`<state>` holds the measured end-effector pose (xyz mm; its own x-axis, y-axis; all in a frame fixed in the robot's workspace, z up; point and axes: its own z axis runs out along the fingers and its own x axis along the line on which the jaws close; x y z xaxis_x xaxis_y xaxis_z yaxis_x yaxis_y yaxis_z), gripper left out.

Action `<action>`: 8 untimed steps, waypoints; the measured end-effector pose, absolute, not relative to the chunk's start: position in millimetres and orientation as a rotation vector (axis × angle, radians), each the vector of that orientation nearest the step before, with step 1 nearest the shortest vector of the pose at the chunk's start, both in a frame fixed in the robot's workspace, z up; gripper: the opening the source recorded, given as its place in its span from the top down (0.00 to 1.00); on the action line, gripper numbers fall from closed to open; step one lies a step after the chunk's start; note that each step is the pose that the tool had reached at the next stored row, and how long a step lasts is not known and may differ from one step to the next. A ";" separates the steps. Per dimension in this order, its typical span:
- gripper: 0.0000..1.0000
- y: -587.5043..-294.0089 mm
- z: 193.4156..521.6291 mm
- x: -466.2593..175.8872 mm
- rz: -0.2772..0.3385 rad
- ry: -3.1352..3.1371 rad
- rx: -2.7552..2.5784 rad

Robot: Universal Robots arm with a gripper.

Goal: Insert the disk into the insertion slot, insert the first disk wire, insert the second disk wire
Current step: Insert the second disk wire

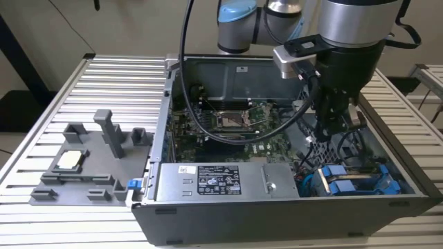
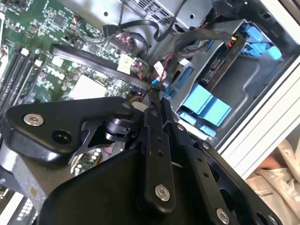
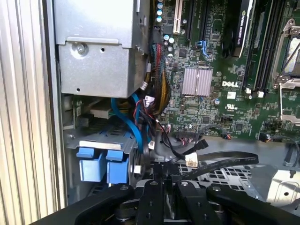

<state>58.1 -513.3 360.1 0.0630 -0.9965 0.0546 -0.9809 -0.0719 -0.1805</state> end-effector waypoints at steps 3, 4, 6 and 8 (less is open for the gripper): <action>0.84 -521.7 360.1 61.9 -0.244 2.075 -2.222; 0.84 -524.4 360.1 63.2 -0.242 2.076 -2.223; 0.84 -530.1 360.1 65.9 -0.239 2.078 -2.225; 0.84 -535.3 360.1 68.8 -0.234 2.080 -2.227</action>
<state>68.8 -535.3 360.1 0.0638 -0.9965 0.0538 -0.9835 -0.0719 -0.1661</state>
